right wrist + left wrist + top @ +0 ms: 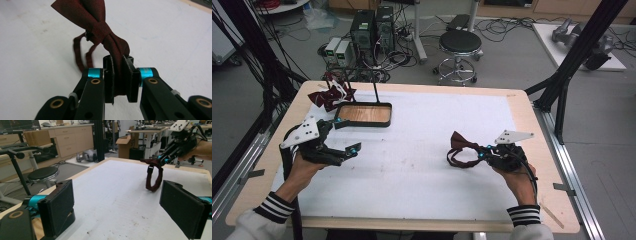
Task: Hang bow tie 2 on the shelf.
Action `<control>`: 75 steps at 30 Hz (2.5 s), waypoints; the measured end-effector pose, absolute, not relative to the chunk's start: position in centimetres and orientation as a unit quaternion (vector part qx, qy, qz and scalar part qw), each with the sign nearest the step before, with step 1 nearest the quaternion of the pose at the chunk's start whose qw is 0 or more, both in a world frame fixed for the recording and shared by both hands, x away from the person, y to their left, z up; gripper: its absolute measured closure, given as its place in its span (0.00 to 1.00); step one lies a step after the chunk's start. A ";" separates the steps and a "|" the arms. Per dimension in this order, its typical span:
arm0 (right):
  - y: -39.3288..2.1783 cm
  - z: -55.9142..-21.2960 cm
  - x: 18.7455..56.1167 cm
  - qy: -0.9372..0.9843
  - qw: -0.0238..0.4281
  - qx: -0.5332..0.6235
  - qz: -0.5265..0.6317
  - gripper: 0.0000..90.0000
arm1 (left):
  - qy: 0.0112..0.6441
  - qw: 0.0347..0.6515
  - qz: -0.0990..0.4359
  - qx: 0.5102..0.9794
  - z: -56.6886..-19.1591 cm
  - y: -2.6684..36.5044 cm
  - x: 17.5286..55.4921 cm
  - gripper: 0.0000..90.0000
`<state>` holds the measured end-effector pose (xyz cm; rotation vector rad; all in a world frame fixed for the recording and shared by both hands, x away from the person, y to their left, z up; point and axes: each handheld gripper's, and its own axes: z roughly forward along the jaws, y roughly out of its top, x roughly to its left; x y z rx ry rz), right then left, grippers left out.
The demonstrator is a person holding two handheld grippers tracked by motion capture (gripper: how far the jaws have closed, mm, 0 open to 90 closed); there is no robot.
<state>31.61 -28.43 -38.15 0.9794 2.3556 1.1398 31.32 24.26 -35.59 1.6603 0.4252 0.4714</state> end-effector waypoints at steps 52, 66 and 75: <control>-17.4 -35.4 33.0 0.809 0.072 0.199 0.549 0.90 | 0.124 0.645 0.169 0.735 -33.2 19.7 31.3 0.14; -14.8 -35.7 32.9 0.818 0.055 0.173 0.545 0.90 | 0.107 0.637 0.152 0.748 -33.1 17.8 31.3 0.14; -14.1 -35.8 33.0 0.822 0.051 0.166 0.543 0.90 | 0.100 0.631 0.136 0.757 -33.1 17.1 31.4 0.15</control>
